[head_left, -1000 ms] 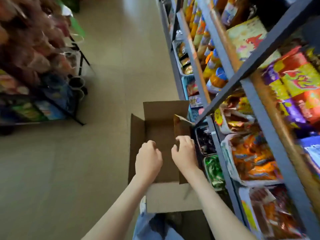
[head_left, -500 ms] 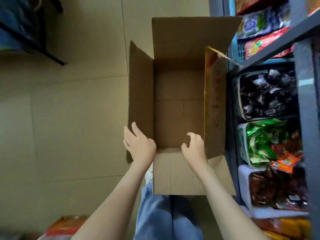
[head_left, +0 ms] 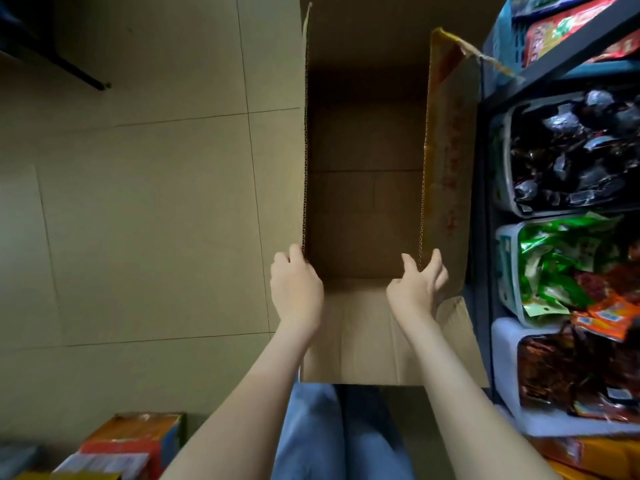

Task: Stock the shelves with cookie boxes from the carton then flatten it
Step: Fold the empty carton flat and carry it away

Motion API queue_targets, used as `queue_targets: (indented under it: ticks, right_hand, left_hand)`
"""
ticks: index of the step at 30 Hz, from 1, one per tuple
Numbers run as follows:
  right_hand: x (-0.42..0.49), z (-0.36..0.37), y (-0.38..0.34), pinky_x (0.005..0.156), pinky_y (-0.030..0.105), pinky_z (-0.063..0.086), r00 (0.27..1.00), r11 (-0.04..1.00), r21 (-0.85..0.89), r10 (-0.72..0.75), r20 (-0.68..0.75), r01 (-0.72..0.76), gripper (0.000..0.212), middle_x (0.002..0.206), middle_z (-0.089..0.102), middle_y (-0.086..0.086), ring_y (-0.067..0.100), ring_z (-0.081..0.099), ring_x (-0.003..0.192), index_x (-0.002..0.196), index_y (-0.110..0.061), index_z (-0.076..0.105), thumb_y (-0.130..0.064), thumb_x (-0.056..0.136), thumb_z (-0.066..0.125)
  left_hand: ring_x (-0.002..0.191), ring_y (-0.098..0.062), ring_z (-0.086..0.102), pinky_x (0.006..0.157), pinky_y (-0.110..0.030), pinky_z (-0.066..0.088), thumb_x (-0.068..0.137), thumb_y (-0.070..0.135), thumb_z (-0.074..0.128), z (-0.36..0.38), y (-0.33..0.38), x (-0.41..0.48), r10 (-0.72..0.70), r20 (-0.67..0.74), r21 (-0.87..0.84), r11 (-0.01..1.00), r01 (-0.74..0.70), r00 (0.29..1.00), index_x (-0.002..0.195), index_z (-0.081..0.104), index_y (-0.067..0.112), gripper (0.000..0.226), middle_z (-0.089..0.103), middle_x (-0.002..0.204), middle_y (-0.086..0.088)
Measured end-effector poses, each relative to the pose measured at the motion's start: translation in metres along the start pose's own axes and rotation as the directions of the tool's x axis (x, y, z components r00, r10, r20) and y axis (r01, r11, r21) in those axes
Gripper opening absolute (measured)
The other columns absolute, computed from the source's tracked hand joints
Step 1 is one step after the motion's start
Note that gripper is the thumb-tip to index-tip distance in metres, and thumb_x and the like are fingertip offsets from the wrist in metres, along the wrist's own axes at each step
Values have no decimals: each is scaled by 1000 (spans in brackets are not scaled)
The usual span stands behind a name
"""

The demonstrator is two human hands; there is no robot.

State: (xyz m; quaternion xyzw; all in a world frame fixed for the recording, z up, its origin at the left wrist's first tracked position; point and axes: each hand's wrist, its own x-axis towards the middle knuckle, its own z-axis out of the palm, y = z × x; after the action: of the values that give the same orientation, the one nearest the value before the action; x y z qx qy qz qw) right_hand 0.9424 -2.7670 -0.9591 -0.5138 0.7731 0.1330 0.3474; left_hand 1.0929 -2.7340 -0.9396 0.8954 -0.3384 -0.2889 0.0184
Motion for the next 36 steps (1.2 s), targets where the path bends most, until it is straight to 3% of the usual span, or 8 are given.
queue_targets:
  ticks: [5, 13, 17, 20, 28, 31, 34, 36]
  right_hand:
    - [8, -9, 22, 114, 41, 27, 972, 995, 84, 33, 232, -54, 68, 160, -7, -5, 24, 6, 146, 153, -21, 11, 1, 93, 35]
    - [-26, -3, 36, 111, 41, 35, 958, 998, 67, -11, 288, -8, 70, 160, -5, -8, 24, 20, 143, 152, -26, 8, 2, 94, 35]
    - [-50, 3, 32, 116, 39, 16, 937, 995, 30, -97, 335, 92, 70, 160, -7, -6, 22, 10, 145, 152, -28, 3, -1, 96, 35]
    - [-61, 0, 23, 115, 40, 19, 939, 995, -1, -92, 331, 97, 69, 160, -7, -2, 23, 8, 145, 153, -25, 0, -11, 98, 40]
    - [-57, -25, 81, 104, 44, 30, 979, 989, -68, 120, -164, -132, 58, 129, 34, 14, 31, 32, 120, 143, -12, 32, -12, 89, 52]
    - [-54, -22, 99, 107, 46, 30, 975, 975, -1, 224, -12, -224, 65, 144, 27, 14, 31, 25, 132, 150, -16, 18, -14, 92, 49]
    - [-54, -10, 100, 110, 45, 26, 958, 962, 104, 235, 167, -254, 75, 154, 16, 10, 30, 14, 141, 152, -19, -3, -13, 95, 45]
    - [-52, -6, 95, 109, 44, 27, 942, 932, 209, 249, 226, -296, 75, 157, 11, 8, 30, 13, 143, 152, -20, -7, -13, 97, 44]
  left_hand:
    - [93, -25, 50, 67, -27, 35, 95, 7, 40, 8, 10, -13, 22, 44, 88, 996, -25, 999, 126, 46, 7, 31, 51, 107, -11]
    - [101, -32, 50, 78, -35, 41, 84, -6, 45, 5, -17, -29, -91, -18, 174, 980, 93, 996, 121, 45, 1, 38, 51, 114, -18]
    - [122, -36, 43, 100, -46, 37, 71, -5, 56, 18, -22, -49, 193, -164, 333, 934, -130, 967, 139, 34, 3, 72, 40, 137, -22]
    - [130, -32, 36, 107, -45, 31, 74, 2, 62, 34, -1, -77, 393, 104, 275, 871, -406, 914, 139, 39, 10, 69, 36, 144, -18]
    - [136, -25, 26, 113, -40, 17, 89, 18, 50, 47, 3, -102, 327, 564, 173, 851, -496, 758, 144, 29, 15, 59, 26, 150, -6]
    - [141, -27, 18, 114, -46, 11, 80, 51, 63, 48, -12, -105, 350, 724, 218, 701, -679, 594, 149, 15, 18, 90, 14, 155, -7]
    - [146, -29, -3, 114, -59, 0, 66, 63, 71, 57, -37, -109, 288, 852, 333, 345, -878, 437, 149, -14, 17, 128, -11, 158, -11]
    - [145, -31, -13, 110, -65, -5, 76, 53, 68, 63, -52, -112, 259, 878, 381, 135, -915, 404, 146, -24, 18, 121, -23, 155, -12]
